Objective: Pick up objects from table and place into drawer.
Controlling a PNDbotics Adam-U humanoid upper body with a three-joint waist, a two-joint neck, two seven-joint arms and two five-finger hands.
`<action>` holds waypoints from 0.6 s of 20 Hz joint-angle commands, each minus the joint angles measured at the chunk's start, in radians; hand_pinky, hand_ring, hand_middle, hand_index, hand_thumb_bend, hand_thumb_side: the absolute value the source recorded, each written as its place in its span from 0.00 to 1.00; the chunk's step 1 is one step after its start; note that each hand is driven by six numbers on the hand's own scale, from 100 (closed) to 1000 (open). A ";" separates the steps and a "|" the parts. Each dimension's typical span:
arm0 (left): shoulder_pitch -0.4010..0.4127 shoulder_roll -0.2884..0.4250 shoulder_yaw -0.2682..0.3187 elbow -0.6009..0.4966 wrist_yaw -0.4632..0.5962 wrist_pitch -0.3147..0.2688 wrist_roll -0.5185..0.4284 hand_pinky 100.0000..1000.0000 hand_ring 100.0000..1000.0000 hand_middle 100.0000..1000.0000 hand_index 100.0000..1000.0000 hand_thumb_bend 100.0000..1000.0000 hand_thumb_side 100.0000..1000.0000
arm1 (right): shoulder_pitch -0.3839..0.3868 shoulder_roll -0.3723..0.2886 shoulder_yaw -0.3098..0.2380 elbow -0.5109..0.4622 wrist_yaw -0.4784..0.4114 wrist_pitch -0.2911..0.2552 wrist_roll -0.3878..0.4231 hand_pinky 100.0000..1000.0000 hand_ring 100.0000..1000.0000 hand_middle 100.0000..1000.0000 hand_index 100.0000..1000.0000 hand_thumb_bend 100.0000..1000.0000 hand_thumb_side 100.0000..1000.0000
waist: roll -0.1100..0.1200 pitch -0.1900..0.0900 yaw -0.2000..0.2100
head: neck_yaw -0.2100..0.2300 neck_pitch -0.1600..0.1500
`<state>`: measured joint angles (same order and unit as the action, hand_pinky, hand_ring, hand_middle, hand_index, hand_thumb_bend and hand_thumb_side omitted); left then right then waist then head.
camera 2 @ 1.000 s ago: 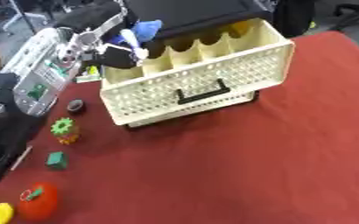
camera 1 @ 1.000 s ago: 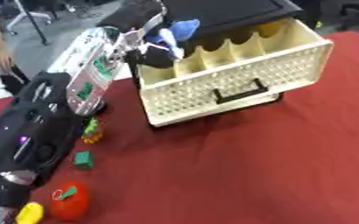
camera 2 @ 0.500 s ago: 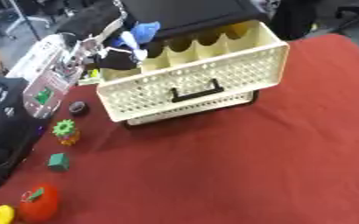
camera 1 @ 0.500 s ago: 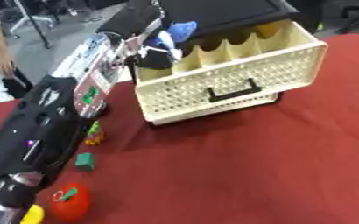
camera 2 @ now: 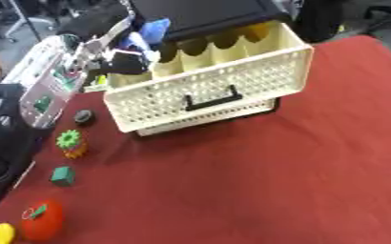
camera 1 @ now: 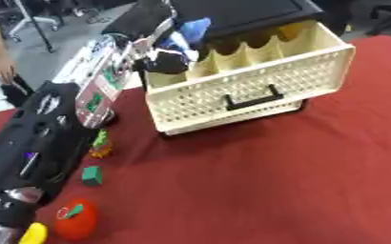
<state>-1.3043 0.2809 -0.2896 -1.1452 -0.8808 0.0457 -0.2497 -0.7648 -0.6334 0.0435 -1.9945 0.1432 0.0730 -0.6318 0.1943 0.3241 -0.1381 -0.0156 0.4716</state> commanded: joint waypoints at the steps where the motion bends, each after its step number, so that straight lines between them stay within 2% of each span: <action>1: -0.017 0.029 0.007 -0.019 0.023 0.018 -0.010 0.00 0.16 0.21 0.52 0.00 0.49 | -0.011 -0.011 -0.009 -0.005 -0.006 0.002 -0.001 0.47 0.56 0.55 0.70 0.00 0.44 | -0.010 -0.025 0.001 | -0.003 0.003; 2: -0.017 0.031 0.007 -0.019 0.022 0.024 -0.011 0.00 0.18 0.23 0.55 0.00 0.57 | -0.011 -0.011 -0.009 -0.005 -0.007 0.001 -0.001 0.47 0.56 0.55 0.70 0.00 0.43 | -0.010 -0.025 0.001 | -0.003 0.002; 4: -0.015 0.032 0.009 -0.017 0.017 0.033 -0.010 0.02 0.22 0.27 0.60 0.00 0.64 | -0.011 -0.011 -0.009 -0.005 -0.007 0.000 -0.001 0.47 0.56 0.54 0.70 0.00 0.43 | -0.010 -0.026 0.001 | -0.004 0.003; 7: -0.014 0.032 0.010 -0.015 0.012 0.039 -0.015 0.09 0.29 0.35 0.65 0.00 0.69 | -0.010 -0.010 -0.009 -0.005 -0.008 0.001 -0.001 0.47 0.56 0.54 0.70 0.00 0.42 | -0.010 -0.026 0.004 | -0.004 0.005; 8: -0.014 0.032 0.010 -0.016 0.010 0.038 -0.018 0.13 0.34 0.40 0.70 0.00 0.73 | -0.009 -0.010 -0.009 -0.005 -0.009 0.001 -0.001 0.47 0.56 0.54 0.70 0.00 0.42 | -0.009 -0.026 0.004 | -0.004 0.005; 12: -0.011 0.032 0.009 -0.018 0.011 0.028 -0.033 0.15 0.38 0.44 0.72 0.00 0.79 | -0.007 -0.009 -0.010 -0.005 -0.008 0.002 -0.001 0.47 0.56 0.54 0.70 0.00 0.42 | -0.008 -0.026 0.004 | -0.007 0.009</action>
<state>-1.3029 0.2812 -0.2896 -1.1538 -0.8673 0.0745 -0.2764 -0.7633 -0.6281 0.0433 -1.9945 0.1395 0.0733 -0.6321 0.1946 0.3212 -0.1359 -0.0200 0.4744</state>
